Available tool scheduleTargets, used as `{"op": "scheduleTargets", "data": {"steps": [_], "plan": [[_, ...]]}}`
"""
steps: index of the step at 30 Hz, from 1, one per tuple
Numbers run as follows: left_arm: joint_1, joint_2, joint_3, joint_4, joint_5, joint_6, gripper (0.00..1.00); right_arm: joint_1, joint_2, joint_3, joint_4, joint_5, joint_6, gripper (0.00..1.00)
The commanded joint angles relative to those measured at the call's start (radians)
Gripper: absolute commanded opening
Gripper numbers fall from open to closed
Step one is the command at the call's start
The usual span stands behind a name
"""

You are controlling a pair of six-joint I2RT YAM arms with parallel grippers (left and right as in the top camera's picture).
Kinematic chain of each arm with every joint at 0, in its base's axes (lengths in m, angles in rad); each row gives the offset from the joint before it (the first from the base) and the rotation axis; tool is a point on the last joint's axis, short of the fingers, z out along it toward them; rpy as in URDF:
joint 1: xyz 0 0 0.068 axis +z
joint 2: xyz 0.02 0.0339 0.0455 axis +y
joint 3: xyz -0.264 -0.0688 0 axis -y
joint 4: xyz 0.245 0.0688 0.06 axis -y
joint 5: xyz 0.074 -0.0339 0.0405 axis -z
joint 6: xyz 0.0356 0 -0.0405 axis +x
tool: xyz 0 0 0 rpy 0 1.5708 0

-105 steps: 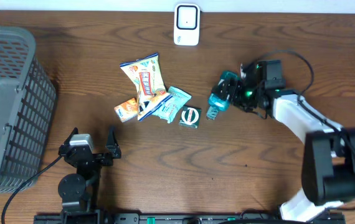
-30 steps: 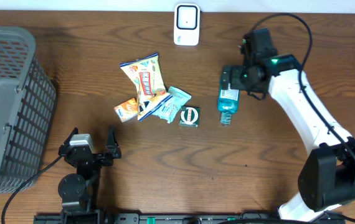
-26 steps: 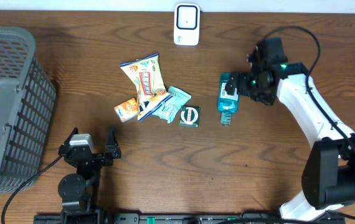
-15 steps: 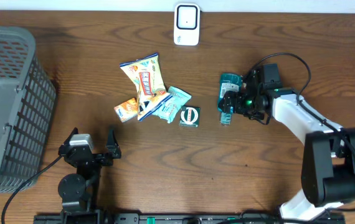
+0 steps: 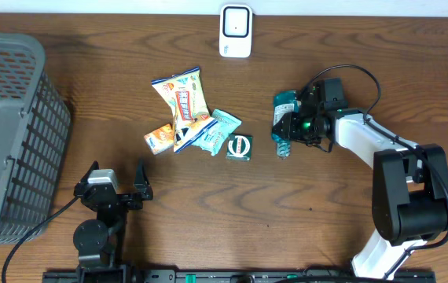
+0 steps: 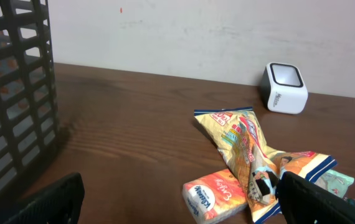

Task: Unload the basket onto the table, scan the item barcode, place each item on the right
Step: 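Lift the teal bottle and rotate it in the right gripper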

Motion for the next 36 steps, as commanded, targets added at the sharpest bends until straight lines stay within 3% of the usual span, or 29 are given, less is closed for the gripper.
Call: {"op": "scheduleTargets", "data": {"steps": [1, 4, 5, 9, 11, 13, 18, 24, 30, 36], "plan": [[-0.002, -0.005, -0.027, -0.016, 0.002, 0.013, 0.98, 0.008, 0.053, -0.011, -0.045, 0.084, -0.063, 0.37], [-0.002, -0.005, -0.027, -0.016, 0.002, 0.013, 0.98, 0.021, 0.042, 0.027, -0.093, 0.166, -0.091, 0.37], [-0.002, -0.005, -0.027, -0.016, 0.002, 0.013, 0.98, 0.055, 0.042, 0.068, -0.164, 0.302, -0.115, 0.38], [-0.002, -0.005, -0.027, -0.016, 0.002, 0.013, 0.98, 0.13, 0.042, 0.093, -0.221, 0.438, -0.167, 0.51], [-0.002, -0.005, -0.027, -0.016, 0.002, 0.013, 0.98, 0.16, 0.043, 0.091, -0.224, 0.456, -0.17, 0.53], [-0.002, -0.005, -0.027, -0.016, 0.002, 0.013, 0.98, 0.178, 0.043, 0.09, -0.227, 0.459, -0.169, 0.43], [-0.002, -0.005, -0.027, -0.016, 0.002, 0.013, 0.98, 0.188, 0.069, 0.089, -0.227, 0.459, -0.169, 0.36], [-0.002, -0.005, -0.027, -0.016, 0.002, 0.013, 0.98, 0.192, 0.108, 0.089, -0.24, 0.407, -0.169, 0.01], [-0.002, -0.005, -0.027, -0.016, 0.002, 0.013, 0.97, 0.179, 0.097, 0.15, -0.284, 0.257, -0.179, 0.01], [-0.002, -0.005, -0.027, -0.016, 0.002, 0.013, 0.98, 0.132, 0.096, 0.289, -0.385, 0.076, -0.289, 0.01]]}}
